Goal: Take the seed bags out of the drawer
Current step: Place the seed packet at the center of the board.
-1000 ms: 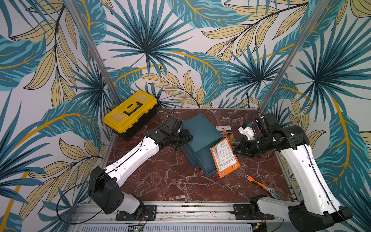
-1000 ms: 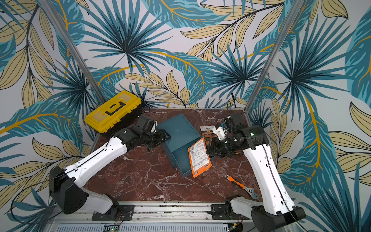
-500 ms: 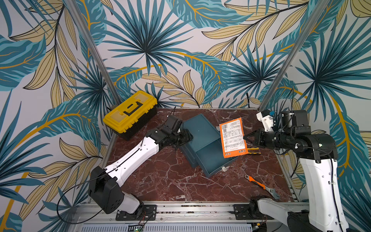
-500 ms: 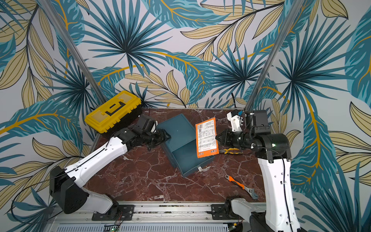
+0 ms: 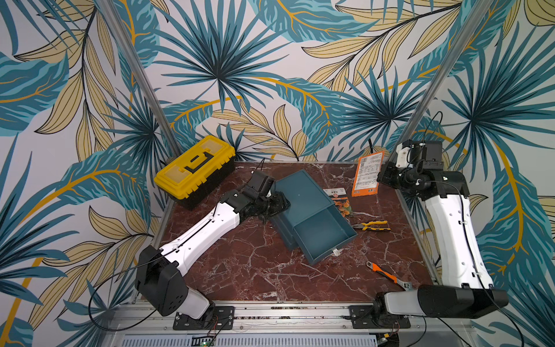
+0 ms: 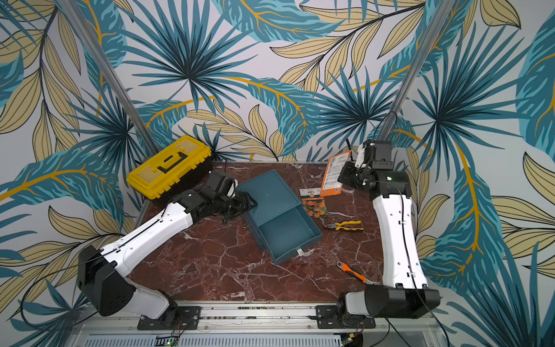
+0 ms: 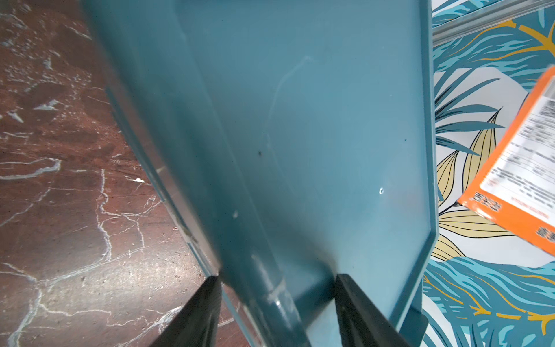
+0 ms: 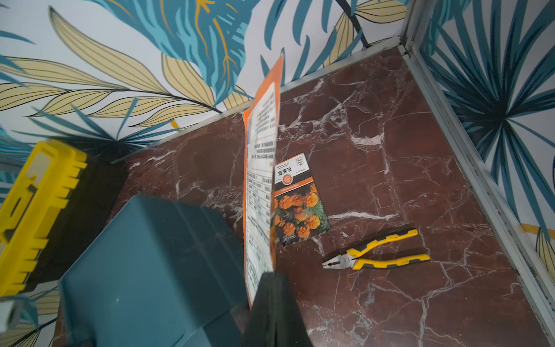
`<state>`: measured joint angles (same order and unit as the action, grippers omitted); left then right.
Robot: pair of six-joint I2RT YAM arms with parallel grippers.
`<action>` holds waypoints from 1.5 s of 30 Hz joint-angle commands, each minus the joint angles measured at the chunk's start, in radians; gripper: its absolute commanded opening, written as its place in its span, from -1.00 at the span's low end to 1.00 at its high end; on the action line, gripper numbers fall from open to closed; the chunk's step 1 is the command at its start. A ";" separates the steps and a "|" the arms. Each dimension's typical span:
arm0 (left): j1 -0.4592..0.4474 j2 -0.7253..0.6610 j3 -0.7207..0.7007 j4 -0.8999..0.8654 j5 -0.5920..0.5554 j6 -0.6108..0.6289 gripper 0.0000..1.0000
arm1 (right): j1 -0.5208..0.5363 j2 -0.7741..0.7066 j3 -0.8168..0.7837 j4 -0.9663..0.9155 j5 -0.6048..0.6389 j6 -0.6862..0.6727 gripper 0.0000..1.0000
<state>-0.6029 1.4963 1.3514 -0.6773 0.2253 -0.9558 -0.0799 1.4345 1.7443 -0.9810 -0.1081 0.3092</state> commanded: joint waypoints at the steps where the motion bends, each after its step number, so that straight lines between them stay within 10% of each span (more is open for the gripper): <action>1: 0.006 0.028 0.023 -0.044 0.012 0.028 0.27 | -0.031 0.104 0.004 0.068 -0.015 -0.042 -1.00; 15: 0.074 0.039 0.056 -0.091 0.038 0.057 0.27 | -0.035 0.530 0.061 0.014 -0.298 -0.154 -1.00; 33: 0.085 0.061 0.074 -0.103 0.069 0.074 0.27 | -0.052 0.741 0.257 -0.145 0.027 -0.196 -1.00; 39: 0.084 0.057 0.070 -0.103 0.074 0.076 0.30 | -0.063 0.733 0.307 -0.203 0.110 -0.136 0.32; 45: 0.083 0.052 0.071 -0.099 0.070 0.079 0.31 | -0.063 0.628 0.262 -0.203 0.089 -0.059 0.51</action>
<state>-0.5282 1.5318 1.3960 -0.7288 0.3199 -0.9001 -0.1440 2.1479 2.0270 -1.1488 -0.0223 0.1963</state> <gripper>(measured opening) 0.657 0.759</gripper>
